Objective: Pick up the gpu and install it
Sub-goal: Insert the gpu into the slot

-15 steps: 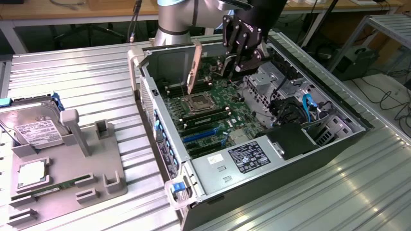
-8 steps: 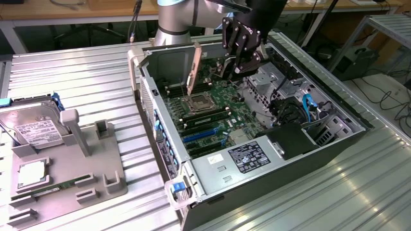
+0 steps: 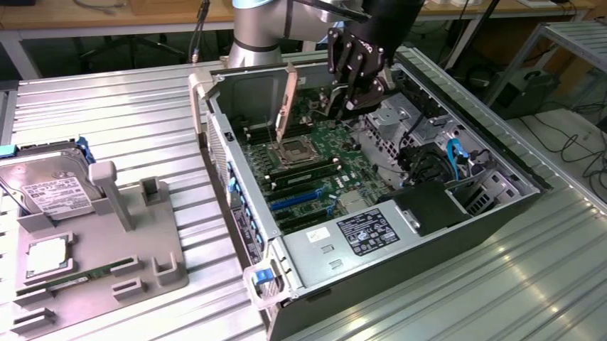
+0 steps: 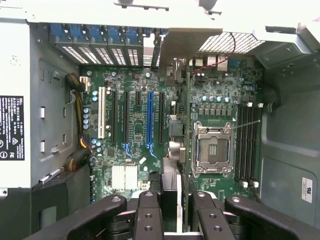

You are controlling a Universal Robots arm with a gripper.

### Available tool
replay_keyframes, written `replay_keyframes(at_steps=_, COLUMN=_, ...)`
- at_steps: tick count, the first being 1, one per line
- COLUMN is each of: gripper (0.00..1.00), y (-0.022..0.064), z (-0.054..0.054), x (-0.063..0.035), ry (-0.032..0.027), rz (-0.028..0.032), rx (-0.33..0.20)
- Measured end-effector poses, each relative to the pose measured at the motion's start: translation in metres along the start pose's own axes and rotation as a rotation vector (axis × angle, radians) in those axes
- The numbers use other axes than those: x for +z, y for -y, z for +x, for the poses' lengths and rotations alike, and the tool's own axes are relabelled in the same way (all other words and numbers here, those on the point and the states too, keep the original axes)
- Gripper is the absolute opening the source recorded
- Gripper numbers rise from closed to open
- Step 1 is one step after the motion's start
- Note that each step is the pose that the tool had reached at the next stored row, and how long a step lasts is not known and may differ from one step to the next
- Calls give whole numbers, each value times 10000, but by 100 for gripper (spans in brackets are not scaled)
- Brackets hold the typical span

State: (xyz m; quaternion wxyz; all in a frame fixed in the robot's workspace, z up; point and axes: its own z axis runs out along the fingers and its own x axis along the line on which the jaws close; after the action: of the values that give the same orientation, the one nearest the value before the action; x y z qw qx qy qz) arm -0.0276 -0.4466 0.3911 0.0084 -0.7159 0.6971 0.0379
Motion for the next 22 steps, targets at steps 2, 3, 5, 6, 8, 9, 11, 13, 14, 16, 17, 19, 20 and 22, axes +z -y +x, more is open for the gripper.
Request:
replay_keyframes(at_steps=2, gripper=28, y=0, z=1, x=6, ry=0, rz=0, rx=0)
replay_keyframes(at_steps=3, gripper=28, y=1, z=1, x=9, ry=-1, rz=0, rx=-1)
replay_keyframes(at_steps=5, gripper=28, y=0, z=2, x=17, ry=1, rz=1, rx=0)
replay_keyframes(at_steps=6, gripper=28, y=1, z=2, x=20, ry=1, rz=1, rx=0)
replay_keyframes(at_steps=8, gripper=28, y=1, z=3, x=26, ry=-1, rz=0, rx=0)
replay_keyframes(at_steps=9, gripper=28, y=1, z=3, x=30, ry=0, rz=0, rx=0)
replay_keyframes(at_steps=11, gripper=28, y=2, z=3, x=37, ry=0, rz=0, rx=0)
replay_keyframes(at_steps=13, gripper=28, y=2, z=4, x=46, ry=0, rz=1, rx=1)
replay_keyframes(at_steps=14, gripper=28, y=2, z=4, x=50, ry=0, rz=0, rx=0)
replay_keyframes(at_steps=16, gripper=28, y=2, z=5, x=56, ry=-1, rz=0, rx=0)
replay_keyframes(at_steps=17, gripper=28, y=2, z=5, x=59, ry=0, rz=0, rx=0)
replay_keyframes(at_steps=19, gripper=28, y=2, z=5, x=65, ry=-1, rz=0, rx=0)
replay_keyframes(at_steps=20, gripper=28, y=3, z=6, x=69, ry=0, rz=0, rx=0)
replay_keyframes(at_steps=22, gripper=28, y=3, z=6, x=75, ry=0, rz=0, rx=0)
